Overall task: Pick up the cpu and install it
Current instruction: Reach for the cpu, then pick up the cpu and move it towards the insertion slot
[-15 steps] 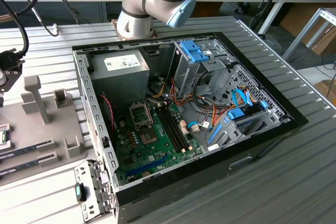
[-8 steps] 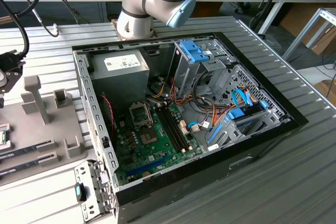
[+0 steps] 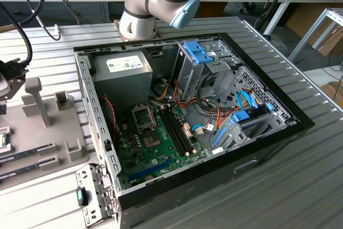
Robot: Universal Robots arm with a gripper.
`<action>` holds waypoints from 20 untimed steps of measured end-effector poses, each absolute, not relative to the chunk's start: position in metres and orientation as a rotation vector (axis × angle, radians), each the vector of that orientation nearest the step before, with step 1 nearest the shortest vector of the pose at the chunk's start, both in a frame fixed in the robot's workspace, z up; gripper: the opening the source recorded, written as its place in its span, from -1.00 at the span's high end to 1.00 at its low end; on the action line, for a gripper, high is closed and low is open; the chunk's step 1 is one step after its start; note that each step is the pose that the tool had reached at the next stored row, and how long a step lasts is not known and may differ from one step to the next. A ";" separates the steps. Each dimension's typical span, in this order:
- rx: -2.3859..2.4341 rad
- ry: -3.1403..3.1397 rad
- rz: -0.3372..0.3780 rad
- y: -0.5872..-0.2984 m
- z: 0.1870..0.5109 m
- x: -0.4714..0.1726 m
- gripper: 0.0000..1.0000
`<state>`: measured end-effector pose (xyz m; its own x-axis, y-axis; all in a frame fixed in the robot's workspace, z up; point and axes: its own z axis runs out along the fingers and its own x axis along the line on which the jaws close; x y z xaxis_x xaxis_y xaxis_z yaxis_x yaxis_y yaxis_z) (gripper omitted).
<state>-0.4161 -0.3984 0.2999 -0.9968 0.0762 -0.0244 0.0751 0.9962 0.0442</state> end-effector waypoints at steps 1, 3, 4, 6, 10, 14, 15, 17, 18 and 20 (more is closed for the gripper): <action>0.118 3.113 0.067 -0.398 0.300 -0.416 0.79; 0.118 3.112 0.067 -0.398 0.299 -0.416 0.79; 0.118 3.112 0.067 -0.398 0.299 -0.416 0.79; 0.118 3.112 0.067 -0.398 0.299 -0.416 0.79; 0.118 3.113 0.067 -0.398 0.298 -0.416 0.79; 0.118 3.113 0.067 -0.398 0.298 -0.416 0.79; 0.118 3.113 0.067 -0.398 0.298 -0.416 0.79; 0.118 3.113 0.067 -0.398 0.298 -0.416 0.66; 0.118 3.113 0.067 -0.398 0.298 -0.416 0.66; 0.118 3.113 0.067 -0.398 0.298 -0.416 0.41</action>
<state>-0.4162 -0.3984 0.2982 -0.9968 0.0762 -0.0244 0.0751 0.9962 0.0442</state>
